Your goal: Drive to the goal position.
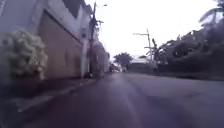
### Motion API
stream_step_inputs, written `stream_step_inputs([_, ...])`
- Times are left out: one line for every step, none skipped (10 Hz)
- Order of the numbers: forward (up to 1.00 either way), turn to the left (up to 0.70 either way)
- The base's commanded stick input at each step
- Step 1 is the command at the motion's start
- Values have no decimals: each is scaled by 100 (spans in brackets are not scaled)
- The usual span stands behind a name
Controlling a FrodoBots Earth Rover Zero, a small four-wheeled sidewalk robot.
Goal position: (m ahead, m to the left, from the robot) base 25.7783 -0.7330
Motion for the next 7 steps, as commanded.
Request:
stream_step_inputs([70,-5])
stream_step_inputs([70,0])
stream_step_inputs([70,0])
stream_step_inputs([70,0])
stream_step_inputs([70,0])
stream_step_inputs([70,0])
stream_step_inputs([70,0])
